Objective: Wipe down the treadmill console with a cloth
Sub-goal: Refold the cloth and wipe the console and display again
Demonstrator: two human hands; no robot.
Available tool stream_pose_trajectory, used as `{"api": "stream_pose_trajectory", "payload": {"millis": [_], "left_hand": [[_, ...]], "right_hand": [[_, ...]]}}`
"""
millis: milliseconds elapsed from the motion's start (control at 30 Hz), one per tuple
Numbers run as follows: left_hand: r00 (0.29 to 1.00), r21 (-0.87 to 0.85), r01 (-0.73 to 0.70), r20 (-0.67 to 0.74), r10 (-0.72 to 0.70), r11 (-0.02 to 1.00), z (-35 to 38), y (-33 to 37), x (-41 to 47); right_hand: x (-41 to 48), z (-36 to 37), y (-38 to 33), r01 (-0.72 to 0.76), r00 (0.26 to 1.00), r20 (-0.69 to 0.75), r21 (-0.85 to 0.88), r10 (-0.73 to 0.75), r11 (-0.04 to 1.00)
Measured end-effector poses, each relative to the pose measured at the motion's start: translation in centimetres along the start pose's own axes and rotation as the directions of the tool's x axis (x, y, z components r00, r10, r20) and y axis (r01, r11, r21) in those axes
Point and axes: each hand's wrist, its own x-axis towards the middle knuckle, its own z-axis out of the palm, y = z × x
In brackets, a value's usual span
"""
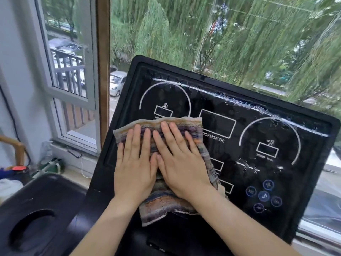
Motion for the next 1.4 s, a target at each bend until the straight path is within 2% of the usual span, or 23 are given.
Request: {"api": "stream_pose_trajectory", "payload": {"millis": [167,367,467,567,633,700,767,833,900,967,1033,1067,1133,1267,1400], "left_hand": [[1.0,-0.051,0.02,0.025,-0.019,0.998,-1.0,1.9,1.9],[0.991,-0.075,-0.085,-0.109,0.076,0.994,-3.3,6.8,12.3],[0.976,-0.069,-0.143,-0.174,0.129,0.987,-3.6,7.3,15.0],[0.955,-0.021,-0.179,-0.246,0.168,0.984,-4.2,6.8,17.7],[0.949,0.035,-0.189,-0.249,0.192,0.981,-5.1,6.5,19.7],[0.949,0.073,-0.194,-0.239,0.206,0.978,-6.0,6.2,21.5],[0.961,0.082,-0.175,-0.203,0.188,0.981,-6.6,5.7,22.9],[0.98,0.033,-0.148,-0.131,0.151,0.988,-6.8,5.2,24.1],[0.993,0.018,-0.107,-0.048,0.108,0.994,-7.5,4.9,25.1],[0.997,0.082,-0.066,0.053,0.062,0.994,-8.3,4.7,26.2],[0.988,0.137,-0.021,0.152,0.0,0.99,-8.9,4.2,27.1],[0.983,0.13,0.003,0.181,-0.027,0.992,-9.1,3.7,27.5],[0.989,0.04,0.034,0.142,-0.04,0.999,-8.9,2.5,27.5],[0.987,-0.2,0.042,-0.146,-0.072,0.979,-7.9,0.7,24.8],[0.958,-0.366,0.06,-0.241,-0.157,0.929,-6.4,-0.4,22.9]], "right_hand": [[0.7,-0.9,4.0,0.155,0.987,-0.018,-0.07,-0.157,0.985],[6.7,-4.7,11.2,-0.064,0.983,-0.181,-0.107,0.044,0.992],[8.7,-5.8,12.2,-0.131,0.976,-0.187,-0.094,0.111,0.987],[10.6,-7.0,12.2,-0.164,0.975,-0.174,-0.155,0.137,0.974],[12.5,-7.9,12.3,-0.16,0.986,-0.075,-0.114,0.152,0.981],[14.9,-8.8,12.5,-0.193,0.97,0.141,-0.033,0.196,0.981],[16.9,-9.5,12.5,-0.282,0.905,0.364,0.128,0.22,0.951],[18.3,-9.8,12.4,-0.389,0.822,0.536,0.283,0.192,0.877],[19.0,-9.7,12.0,-0.404,0.802,0.574,0.321,0.164,0.857],[19.6,-9.0,11.3,-0.348,0.868,0.447,0.236,0.216,0.907],[19.6,-8.2,10.2,-0.297,0.947,0.136,0.042,0.29,0.954],[19.4,-7.9,9.4,-0.283,0.959,-0.003,-0.028,0.283,0.959],[18.7,-7.3,7.9,-0.237,0.964,-0.141,-0.07,0.225,0.969],[18.0,-5.6,5.5,-0.174,0.949,-0.275,-0.059,0.151,0.983],[17.5,-4.7,4.3,-0.182,0.972,-0.168,-0.091,0.165,0.979]]}}
